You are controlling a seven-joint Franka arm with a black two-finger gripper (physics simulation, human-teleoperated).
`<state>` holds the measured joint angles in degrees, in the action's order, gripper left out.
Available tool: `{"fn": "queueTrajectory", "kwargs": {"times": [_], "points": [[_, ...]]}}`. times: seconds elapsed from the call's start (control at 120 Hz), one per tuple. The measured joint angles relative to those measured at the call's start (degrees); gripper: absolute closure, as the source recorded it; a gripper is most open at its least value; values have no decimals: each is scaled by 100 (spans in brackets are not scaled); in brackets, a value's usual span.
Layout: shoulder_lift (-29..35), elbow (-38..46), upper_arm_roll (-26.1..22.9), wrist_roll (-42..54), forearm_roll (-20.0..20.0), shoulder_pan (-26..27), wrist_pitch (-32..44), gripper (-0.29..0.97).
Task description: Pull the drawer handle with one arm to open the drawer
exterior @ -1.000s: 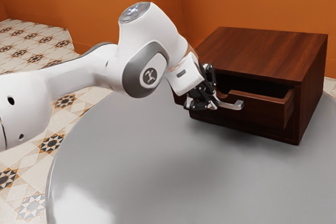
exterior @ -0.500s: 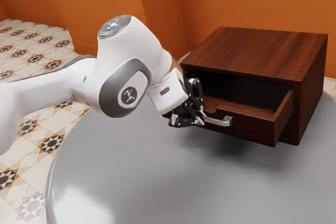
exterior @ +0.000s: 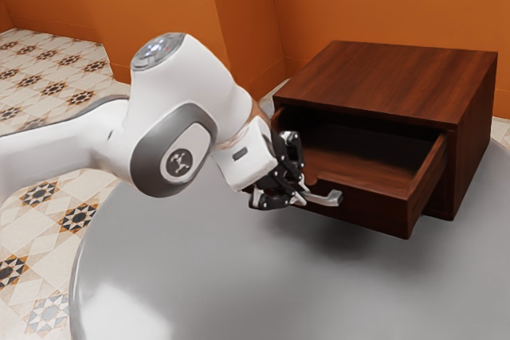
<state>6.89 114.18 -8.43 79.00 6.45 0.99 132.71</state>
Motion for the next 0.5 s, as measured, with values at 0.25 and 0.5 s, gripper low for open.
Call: {"fn": "queueTrajectory", "kwargs": {"times": [0.25,0.5], "points": [[544,434,41,-25,5,2,-19,71],[1490,-97,319,-20,117,271,-517,36]]}}
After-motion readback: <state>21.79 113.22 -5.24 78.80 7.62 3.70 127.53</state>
